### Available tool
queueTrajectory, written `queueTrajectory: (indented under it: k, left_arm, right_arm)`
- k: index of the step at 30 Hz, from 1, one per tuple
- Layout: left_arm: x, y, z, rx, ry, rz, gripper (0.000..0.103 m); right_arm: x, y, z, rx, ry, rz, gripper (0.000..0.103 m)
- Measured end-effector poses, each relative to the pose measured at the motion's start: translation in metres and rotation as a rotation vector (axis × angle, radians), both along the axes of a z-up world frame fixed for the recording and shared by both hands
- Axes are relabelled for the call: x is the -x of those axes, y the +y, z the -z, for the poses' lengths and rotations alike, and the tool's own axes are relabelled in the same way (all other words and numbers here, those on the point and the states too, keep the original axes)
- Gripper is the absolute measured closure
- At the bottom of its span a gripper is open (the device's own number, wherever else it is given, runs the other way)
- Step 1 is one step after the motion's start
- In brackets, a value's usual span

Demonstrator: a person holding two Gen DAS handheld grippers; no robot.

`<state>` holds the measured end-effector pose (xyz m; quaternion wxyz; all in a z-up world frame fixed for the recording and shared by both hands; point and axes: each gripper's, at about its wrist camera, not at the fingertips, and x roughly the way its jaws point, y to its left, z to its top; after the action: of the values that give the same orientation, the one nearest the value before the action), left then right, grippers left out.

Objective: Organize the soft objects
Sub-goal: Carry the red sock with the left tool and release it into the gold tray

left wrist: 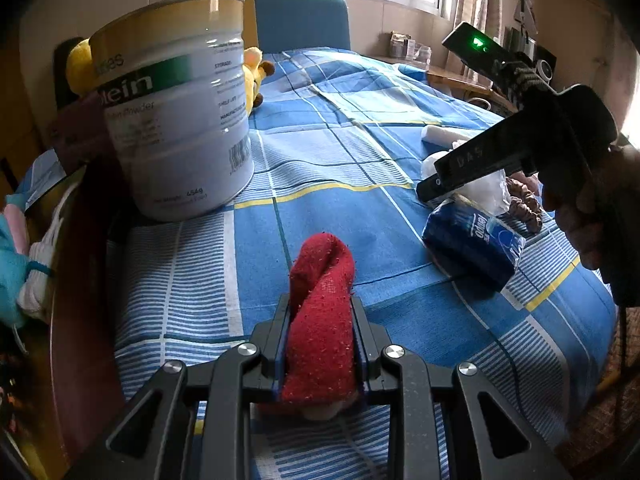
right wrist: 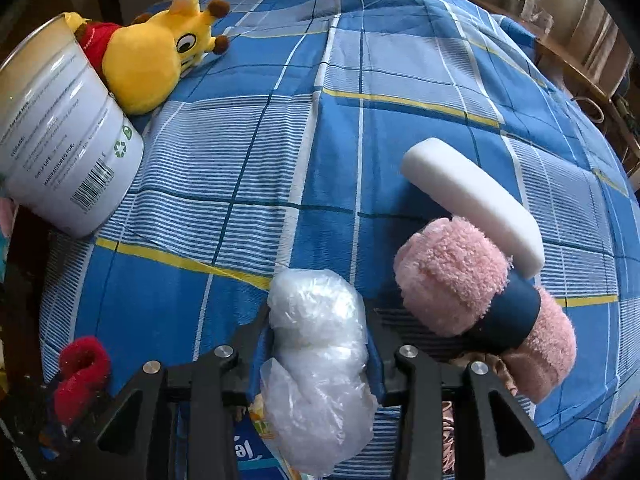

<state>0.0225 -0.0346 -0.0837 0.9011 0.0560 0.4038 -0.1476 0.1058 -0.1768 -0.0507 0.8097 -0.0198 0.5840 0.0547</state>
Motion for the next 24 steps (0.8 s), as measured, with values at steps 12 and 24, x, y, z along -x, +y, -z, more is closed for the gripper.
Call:
queueTrajectory:
  k: [12,24]
  left_arm:
    - [-0.004,0.0,-0.005,-0.008,0.039,-0.015,0.078]
    - [0.014,0.008,-0.04,0.022,0.019,-0.025,0.079]
  right_arm:
    - [0.002,-0.001,-0.001,0.013,-0.012,-0.009,0.064]
    - [0.0,0.004,0.0,0.045,-0.03,-0.027,0.064]
